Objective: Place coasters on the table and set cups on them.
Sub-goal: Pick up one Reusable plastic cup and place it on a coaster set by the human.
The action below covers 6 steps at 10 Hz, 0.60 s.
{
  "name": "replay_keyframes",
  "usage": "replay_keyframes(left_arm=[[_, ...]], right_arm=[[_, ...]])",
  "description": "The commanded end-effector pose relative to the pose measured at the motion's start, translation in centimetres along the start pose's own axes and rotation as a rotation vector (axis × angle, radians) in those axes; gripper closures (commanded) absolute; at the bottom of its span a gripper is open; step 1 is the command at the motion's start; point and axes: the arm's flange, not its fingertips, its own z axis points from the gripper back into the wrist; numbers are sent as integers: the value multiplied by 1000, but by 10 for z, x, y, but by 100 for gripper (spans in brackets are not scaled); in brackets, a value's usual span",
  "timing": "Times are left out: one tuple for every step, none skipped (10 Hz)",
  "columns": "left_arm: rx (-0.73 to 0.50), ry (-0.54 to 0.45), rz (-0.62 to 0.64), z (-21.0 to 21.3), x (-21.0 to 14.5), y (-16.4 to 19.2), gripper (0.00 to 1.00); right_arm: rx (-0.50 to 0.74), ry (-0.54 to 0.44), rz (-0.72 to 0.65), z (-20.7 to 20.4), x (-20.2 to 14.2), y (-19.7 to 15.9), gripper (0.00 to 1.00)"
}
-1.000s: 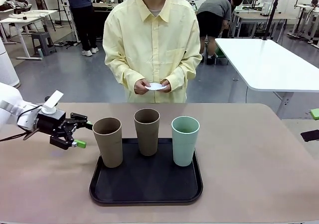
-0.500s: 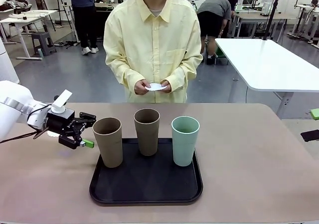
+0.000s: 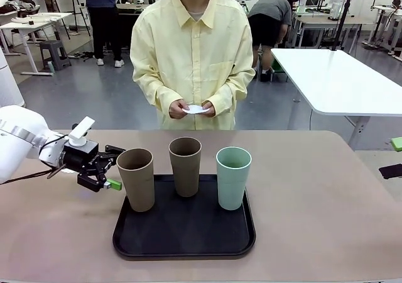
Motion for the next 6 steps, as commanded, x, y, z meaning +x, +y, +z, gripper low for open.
replay_keyframes(left_arm=[[-33,-24,-47,-7,-5,3,0],[-45,-23,-41,-11,-6,3,0],[-53,-22,-40,-15,-8,4,0],[-60,-19,-40,-19,-9,5,0],[-66,-22,-44,-23,-10,5,0],[-75,-25,-50,-28,-12,7,0]], right_arm=[[16,-1,10,0,1,-1,0],[16,-1,10,0,1,-1,0],[16,-1,10,0,1,-1,0],[16,-1,10,0,1,-1,0],[16,-1,10,0,1,-1,0],[16,-1,10,0,1,-1,0]])
